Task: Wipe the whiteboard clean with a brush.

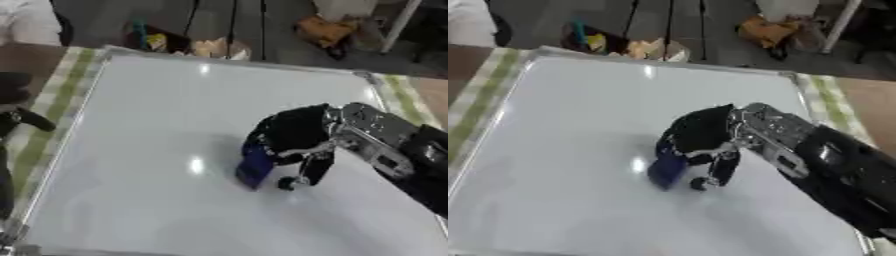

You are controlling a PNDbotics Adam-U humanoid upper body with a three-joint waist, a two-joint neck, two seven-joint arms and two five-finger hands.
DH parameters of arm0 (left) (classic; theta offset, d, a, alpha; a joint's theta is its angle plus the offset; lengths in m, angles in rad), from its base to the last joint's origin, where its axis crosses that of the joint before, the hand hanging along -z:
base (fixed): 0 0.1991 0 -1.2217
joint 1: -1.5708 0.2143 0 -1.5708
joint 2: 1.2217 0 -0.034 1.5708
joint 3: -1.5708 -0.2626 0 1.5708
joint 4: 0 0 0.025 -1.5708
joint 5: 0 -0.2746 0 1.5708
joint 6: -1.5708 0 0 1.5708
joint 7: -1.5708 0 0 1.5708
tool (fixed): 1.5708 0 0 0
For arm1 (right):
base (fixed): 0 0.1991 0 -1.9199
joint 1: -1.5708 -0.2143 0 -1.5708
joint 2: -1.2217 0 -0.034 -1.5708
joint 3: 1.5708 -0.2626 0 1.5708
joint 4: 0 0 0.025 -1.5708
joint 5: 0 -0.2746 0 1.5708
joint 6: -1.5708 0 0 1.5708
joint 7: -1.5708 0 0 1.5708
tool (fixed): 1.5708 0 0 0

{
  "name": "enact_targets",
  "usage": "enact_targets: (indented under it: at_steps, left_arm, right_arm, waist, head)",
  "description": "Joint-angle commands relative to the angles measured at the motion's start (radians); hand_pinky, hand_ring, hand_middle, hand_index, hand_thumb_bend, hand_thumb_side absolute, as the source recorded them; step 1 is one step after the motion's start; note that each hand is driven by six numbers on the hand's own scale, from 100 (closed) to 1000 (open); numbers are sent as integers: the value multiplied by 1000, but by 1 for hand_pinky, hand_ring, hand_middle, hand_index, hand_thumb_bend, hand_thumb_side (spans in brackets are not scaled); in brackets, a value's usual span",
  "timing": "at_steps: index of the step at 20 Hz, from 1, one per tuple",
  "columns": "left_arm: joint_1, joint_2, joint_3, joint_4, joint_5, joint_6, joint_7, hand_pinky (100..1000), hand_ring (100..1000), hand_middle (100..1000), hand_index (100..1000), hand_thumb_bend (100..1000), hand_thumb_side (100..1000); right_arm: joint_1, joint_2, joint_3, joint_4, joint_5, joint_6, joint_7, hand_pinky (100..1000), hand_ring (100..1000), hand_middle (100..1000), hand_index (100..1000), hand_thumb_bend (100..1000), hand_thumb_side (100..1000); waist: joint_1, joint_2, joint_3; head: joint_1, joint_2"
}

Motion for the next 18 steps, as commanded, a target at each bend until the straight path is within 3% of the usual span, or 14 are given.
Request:
enact_targets:
  at_steps: [1,11,18]
  left_arm:
    - [-5,16,-3,-18,1,1,-2,434,793,682,646,100,923]
    - [-8,11,-4,-18,1,0,-5,434,791,681,644,100,926]
    - [-10,10,-3,-18,2,0,-6,428,789,681,643,100,926]
  right_arm:
    - [-8,-36,-28,2,-15,-14,27,818,864,821,114,213,299]
    - [-7,-19,-50,38,-59,53,-75,767,807,748,100,150,328]
    - [-6,-11,-46,60,-43,46,-111,757,789,704,100,120,329]
  waist:
    - [6,-23,-1]
    - [7,-16,3]
    - [7,-12,3]
  head:
    - [4,-2]
    - [7,-7]
    - [13,-9]
